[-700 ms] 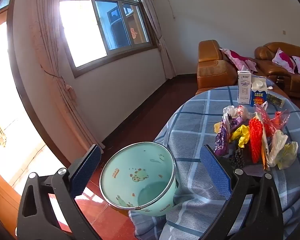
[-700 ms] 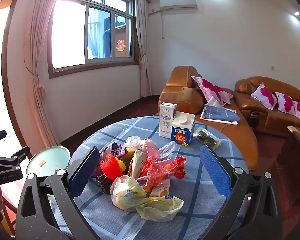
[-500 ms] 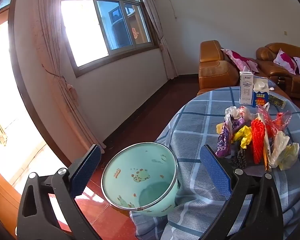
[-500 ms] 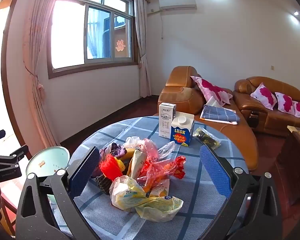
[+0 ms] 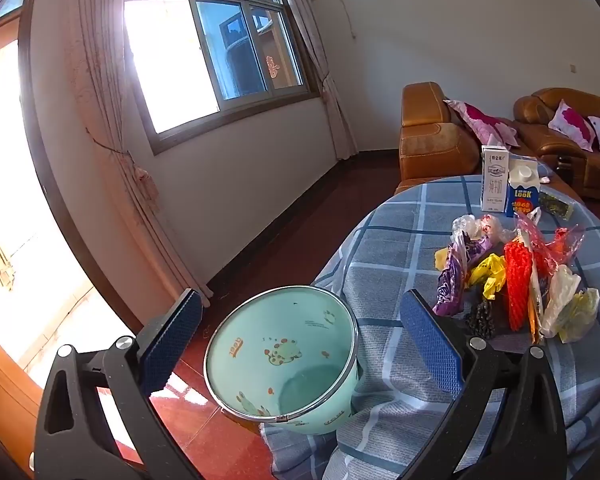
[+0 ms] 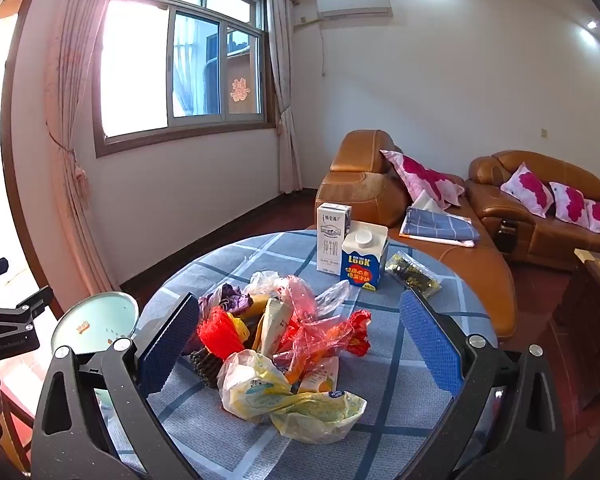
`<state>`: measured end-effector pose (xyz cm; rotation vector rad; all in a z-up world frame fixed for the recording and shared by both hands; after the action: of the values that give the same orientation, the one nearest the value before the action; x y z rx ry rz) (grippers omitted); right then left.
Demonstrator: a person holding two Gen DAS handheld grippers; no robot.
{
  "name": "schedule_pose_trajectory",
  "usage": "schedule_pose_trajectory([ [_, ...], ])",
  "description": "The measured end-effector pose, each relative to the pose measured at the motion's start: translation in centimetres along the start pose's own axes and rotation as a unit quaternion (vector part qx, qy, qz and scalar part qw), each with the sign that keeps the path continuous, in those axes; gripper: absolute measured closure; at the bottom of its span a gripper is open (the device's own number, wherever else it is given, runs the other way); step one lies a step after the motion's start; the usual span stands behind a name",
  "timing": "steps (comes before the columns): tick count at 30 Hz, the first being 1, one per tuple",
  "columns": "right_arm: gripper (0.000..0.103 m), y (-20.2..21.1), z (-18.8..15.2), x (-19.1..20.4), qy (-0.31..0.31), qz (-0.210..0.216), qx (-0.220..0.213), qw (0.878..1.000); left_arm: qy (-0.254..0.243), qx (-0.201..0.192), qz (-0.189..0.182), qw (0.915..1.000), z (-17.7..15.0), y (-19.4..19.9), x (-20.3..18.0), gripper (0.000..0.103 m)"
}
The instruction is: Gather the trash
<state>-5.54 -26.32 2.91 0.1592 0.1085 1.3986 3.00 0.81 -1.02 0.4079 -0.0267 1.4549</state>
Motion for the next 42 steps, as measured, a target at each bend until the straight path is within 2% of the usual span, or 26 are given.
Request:
schedule_pose_trajectory([
  [42,0.005,-0.11,-0.52,0.00,-0.001,-0.001,0.002,1.000,0.005,-0.001,0.005,1.0000,0.09,-0.15,0.36,0.006],
])
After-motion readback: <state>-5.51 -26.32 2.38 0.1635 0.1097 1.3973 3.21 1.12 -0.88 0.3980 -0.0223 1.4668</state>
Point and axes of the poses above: each gripper's, at about its wrist camera, not at the fingertips, and y roughly against the way its jaws point, x to its left, z to its top, the point moved 3 cm from there along -y, roughly the way its jaws point, and after that the axes turned 13 degrees about -x, right-handed, at the moved point
